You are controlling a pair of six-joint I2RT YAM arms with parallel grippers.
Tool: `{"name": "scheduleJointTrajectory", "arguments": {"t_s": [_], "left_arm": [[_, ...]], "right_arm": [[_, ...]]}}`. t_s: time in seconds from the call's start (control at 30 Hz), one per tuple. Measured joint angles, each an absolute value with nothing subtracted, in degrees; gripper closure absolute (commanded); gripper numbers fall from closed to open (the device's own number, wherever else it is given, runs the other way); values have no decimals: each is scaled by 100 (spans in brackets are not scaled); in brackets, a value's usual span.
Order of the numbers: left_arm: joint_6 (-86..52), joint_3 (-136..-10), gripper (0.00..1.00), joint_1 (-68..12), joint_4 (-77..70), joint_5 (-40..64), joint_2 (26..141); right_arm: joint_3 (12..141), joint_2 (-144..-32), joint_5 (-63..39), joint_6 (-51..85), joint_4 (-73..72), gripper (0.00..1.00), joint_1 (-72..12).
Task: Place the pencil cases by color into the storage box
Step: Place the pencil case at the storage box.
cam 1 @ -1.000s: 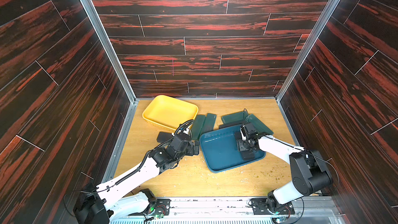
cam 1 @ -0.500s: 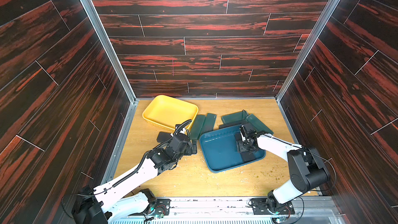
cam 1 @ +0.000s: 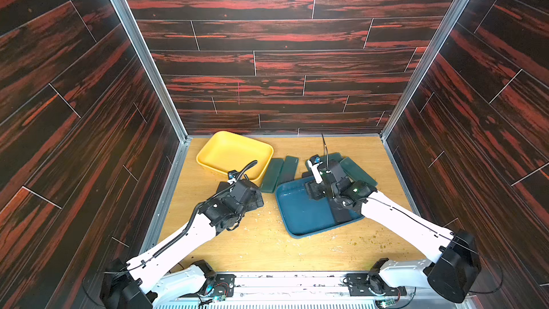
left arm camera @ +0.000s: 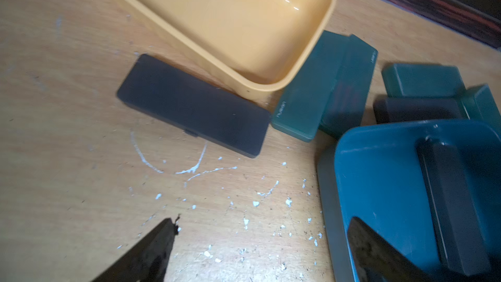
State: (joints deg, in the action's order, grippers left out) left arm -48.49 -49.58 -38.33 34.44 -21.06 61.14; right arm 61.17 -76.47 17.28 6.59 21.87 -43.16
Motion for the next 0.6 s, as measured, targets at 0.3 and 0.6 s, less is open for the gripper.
{"name": "scheduleJointTrajectory", "arguments": {"t_s": [0.3, 0.6], "left_arm": [[-5433, -4960, 0, -3116, 4351, -2217, 5395], [-5690, -4960, 0, -1723, 4827, -1940, 5249]], "right_arm": [[6117, -8291, 464, 43, 655, 19, -4908], [6563, -9743, -355, -226, -255, 20, -5212]]}}
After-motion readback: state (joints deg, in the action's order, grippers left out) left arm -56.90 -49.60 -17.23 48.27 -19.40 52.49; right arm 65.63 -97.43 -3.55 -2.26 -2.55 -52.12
